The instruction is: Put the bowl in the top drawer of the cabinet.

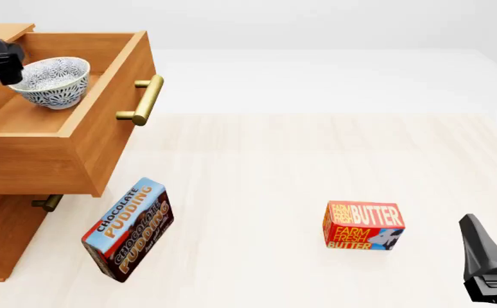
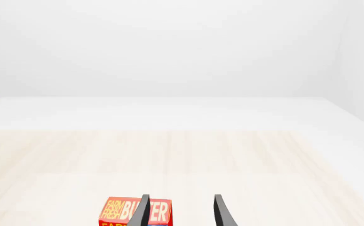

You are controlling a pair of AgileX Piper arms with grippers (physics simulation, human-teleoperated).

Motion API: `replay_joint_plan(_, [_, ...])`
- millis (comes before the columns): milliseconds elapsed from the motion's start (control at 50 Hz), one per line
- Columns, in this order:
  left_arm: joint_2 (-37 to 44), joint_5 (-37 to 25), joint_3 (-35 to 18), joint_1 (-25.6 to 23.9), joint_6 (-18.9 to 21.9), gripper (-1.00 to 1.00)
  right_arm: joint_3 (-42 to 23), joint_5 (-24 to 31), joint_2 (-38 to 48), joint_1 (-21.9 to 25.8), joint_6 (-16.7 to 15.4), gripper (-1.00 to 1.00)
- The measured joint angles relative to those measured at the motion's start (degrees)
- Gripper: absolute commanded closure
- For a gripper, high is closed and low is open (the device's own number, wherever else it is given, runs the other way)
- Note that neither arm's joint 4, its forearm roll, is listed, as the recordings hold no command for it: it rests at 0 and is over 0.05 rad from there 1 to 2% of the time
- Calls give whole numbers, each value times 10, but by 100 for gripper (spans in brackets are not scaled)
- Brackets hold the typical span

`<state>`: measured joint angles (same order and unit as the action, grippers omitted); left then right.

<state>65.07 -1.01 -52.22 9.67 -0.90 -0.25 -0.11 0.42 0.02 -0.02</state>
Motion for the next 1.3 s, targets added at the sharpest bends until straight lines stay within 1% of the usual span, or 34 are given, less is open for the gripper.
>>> replay_joint_plan(400, [9,37,1,-31,1,-100,0,0,0,0,0,-100])
replay_joint_plan(660, [2,62,11,-62,1,-100,0,0,0,0,0,-100])
replay_joint_plan(940, [-8,87,24,-81,4,-100,0,0,0,0,0,-100])
replay_joint_plan(1060, [-54,59,35,-87,3,-100,0,0,0,0,0,-100])
replay_joint_plan(1300, [-163,-40,34,-97,5,-100,0,0,0,0,0,-100])
